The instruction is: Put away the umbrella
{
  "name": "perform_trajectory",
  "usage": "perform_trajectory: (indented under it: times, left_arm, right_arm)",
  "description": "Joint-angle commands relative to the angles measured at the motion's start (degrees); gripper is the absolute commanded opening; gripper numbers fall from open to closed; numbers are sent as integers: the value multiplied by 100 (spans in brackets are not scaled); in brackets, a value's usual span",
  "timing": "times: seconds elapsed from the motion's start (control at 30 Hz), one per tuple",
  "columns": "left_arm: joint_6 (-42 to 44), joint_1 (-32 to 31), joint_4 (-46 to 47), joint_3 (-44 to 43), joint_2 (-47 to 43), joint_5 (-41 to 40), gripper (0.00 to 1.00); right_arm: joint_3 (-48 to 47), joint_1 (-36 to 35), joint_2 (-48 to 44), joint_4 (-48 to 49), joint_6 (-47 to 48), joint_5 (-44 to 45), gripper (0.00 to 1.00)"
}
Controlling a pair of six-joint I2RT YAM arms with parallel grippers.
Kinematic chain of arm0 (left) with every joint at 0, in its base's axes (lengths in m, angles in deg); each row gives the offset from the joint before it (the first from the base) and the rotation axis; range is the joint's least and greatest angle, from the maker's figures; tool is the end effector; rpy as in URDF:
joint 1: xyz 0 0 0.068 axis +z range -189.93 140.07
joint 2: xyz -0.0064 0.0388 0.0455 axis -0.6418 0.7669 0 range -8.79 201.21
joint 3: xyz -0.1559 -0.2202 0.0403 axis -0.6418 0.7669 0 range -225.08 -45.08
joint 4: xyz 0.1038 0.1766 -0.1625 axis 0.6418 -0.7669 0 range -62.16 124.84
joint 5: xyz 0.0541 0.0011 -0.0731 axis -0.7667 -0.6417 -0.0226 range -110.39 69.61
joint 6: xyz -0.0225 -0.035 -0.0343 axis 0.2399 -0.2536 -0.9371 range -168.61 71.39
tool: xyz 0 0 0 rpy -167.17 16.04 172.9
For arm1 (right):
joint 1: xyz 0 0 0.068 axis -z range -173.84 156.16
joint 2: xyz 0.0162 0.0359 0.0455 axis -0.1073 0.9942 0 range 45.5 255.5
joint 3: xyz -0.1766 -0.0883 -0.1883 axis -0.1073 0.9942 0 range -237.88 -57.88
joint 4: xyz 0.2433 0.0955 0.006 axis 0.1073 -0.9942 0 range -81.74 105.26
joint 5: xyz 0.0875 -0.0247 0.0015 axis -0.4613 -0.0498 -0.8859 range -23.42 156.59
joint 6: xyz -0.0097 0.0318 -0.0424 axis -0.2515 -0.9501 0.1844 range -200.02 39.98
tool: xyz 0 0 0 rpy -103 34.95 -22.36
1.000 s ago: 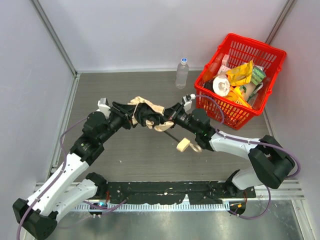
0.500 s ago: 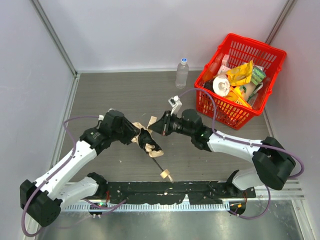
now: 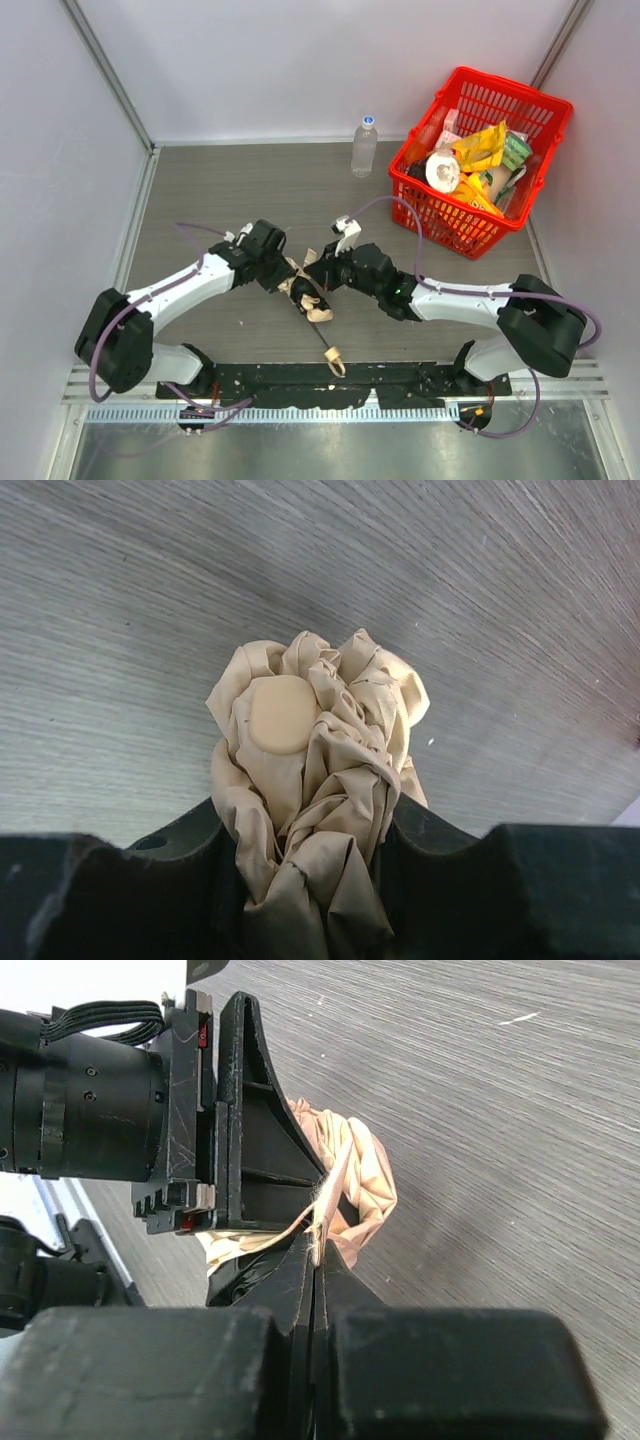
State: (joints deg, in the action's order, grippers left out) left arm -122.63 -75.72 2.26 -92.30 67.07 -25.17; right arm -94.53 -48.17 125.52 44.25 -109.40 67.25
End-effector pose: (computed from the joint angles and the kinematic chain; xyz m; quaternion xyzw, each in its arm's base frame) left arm 0.2062 -0.1450 0.2087 -0.3267 0.9110 -0.1800 0.1758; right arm 0.1751 0.2432 0.2216 -0.1672 0.7722 0.4056 0.4597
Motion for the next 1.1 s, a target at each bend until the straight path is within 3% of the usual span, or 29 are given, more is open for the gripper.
perform_trajectory:
  times: [0.0, 0.2, 0.5, 0.73, 0.97, 1.07]
  left_arm:
    - [133, 55, -689, 179, 684, -1034, 0]
    - [98, 46, -1031, -515, 1879, -1043, 0]
    - [37, 37, -873, -876, 2679, -429, 0]
    - [-200, -138, -838, -1035, 2935, -270, 0]
    - [-438, -218, -487, -956, 2961, -418, 0]
    - [-561, -235, -259, -824, 2935, -410, 0]
  right_arm:
    - [-309, -17, -225, 2188, 83, 347, 1]
    - [-352, -447, -409, 1595, 976, 21, 1]
    - [-1028, -912, -138, 152, 2173, -858, 1]
    - [-1512, -1141, 487, -165, 2648, -919, 1]
    - [-2215, -1212, 1233, -1333, 2904, -1999, 1]
    - [-2128, -1343, 1375, -1554, 3061, -1991, 1]
